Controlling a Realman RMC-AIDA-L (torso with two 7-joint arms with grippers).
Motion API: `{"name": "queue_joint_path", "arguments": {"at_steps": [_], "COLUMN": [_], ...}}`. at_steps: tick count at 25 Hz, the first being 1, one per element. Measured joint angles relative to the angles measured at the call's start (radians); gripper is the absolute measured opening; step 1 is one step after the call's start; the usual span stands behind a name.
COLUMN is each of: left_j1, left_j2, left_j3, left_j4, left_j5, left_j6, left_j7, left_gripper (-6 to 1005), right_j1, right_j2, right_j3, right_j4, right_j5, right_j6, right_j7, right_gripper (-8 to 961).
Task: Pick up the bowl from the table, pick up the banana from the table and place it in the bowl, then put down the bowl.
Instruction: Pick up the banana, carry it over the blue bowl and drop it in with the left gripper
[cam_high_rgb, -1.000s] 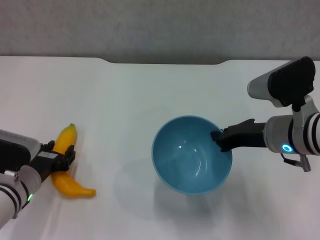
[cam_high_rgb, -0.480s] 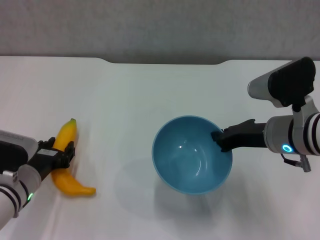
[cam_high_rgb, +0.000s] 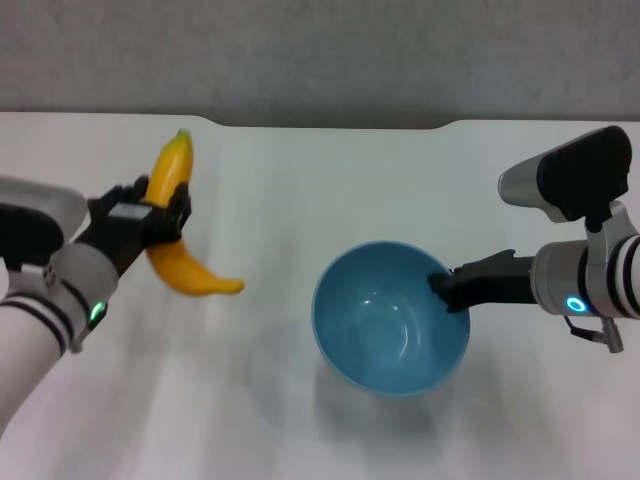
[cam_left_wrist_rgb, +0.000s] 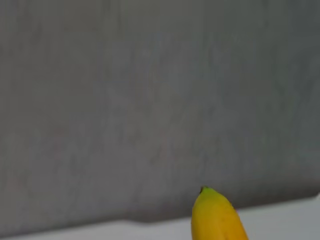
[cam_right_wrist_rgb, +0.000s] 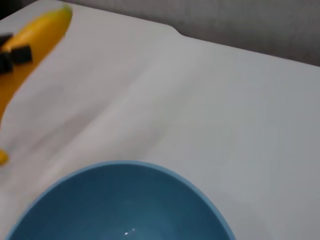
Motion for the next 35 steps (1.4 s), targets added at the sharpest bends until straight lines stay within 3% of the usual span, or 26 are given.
{"name": "queue_joint_path", "arguments": {"at_steps": [9, 13, 25, 35], "left_j1": [0.046, 0.063, 0.055, 0.009], "left_j2": [-0.005, -0.007, -0.009, -0.023], "left_j3": [0.017, 0.073, 0.186, 0.269], "left_j4": [-0.198, -0.259, -0.252, -0.104], "left_j5": [0.000, -0.008, -0.005, -0.008], "left_j6": [0.008, 0.045, 0.197, 0.361], "left_j7": [0.039, 0.008, -0.048, -0.056], "left_gripper": [489, 500, 545, 582], "right_j1": [0.067, 0.091, 0.174, 0.215], "right_j2": [0.002, 0.002, -0.001, -0.002], "right_j3": [0.003, 0.006, 0.017, 0.025], "right_j4": [0.101, 0.135, 0.218, 0.235], "right_j5": [0.029, 0.069, 0.159, 0.199], "right_j6": [0.005, 0.029, 0.056, 0.050], "right_j7": [0.030, 0.031, 0.040, 0.052], "right_gripper": [35, 35, 36, 36]}}
